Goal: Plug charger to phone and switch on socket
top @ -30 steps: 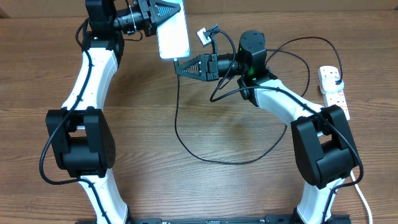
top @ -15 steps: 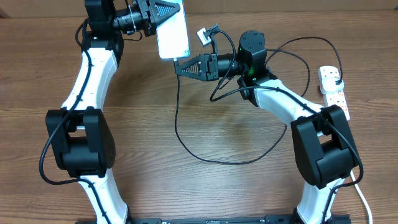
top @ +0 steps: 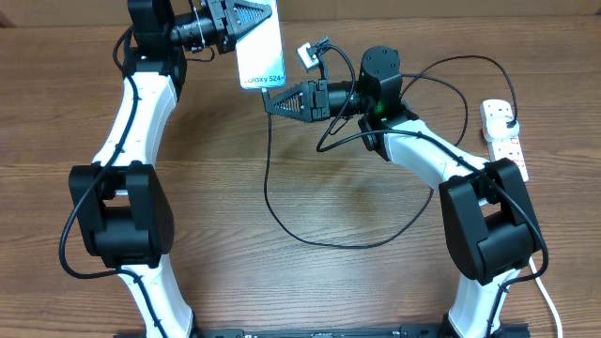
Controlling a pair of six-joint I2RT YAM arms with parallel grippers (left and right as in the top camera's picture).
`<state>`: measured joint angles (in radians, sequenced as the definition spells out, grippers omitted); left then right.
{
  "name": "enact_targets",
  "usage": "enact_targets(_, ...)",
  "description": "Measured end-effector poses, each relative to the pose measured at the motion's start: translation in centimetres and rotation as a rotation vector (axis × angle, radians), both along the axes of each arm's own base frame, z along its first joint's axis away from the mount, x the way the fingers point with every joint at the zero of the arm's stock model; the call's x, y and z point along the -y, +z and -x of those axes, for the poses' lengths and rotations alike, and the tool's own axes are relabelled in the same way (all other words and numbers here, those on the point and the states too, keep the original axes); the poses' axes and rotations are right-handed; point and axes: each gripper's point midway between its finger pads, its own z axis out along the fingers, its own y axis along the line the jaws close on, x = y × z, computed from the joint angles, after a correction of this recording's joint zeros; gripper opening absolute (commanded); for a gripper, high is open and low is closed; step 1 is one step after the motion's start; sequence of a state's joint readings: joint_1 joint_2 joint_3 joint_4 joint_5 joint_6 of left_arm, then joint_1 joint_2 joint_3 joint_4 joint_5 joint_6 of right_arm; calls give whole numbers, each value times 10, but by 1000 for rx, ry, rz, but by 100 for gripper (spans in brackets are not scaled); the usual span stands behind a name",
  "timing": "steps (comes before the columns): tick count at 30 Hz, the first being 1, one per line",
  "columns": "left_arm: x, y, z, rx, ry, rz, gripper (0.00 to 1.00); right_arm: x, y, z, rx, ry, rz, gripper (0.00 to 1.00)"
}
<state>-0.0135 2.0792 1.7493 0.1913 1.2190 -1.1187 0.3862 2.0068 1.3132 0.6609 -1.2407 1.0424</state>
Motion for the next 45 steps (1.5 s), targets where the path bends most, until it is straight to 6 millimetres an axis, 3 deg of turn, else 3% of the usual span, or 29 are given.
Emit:
enact_targets(24,2,0,-2,32,13,-13,4,-1,0,-7,-27,-43,1,4)
enact_targets(25,2,0,-2,32,12,-13,4,-1,0,-7,-27,-43,1,9)
enact_targets(26,2,0,-2,33,11,-13,4,-1,0,-7,-32,-42,1,21)
enact_targets(30,8,0,7,25,-42,-6,4,0,1,-20,-28,-117,-4,80)
enact_targets(33,9,1,10,25,-64,-2,4,2,1,-27,-29,-154,-5,89)
enact_targets(37,4,1,10,25,-61,-1,4,2,1,-30,-29,-169,-6,93)
enact_targets(45,-42,0,1,16,0,3,4,9,0,-36,-38,-190,-1,100)
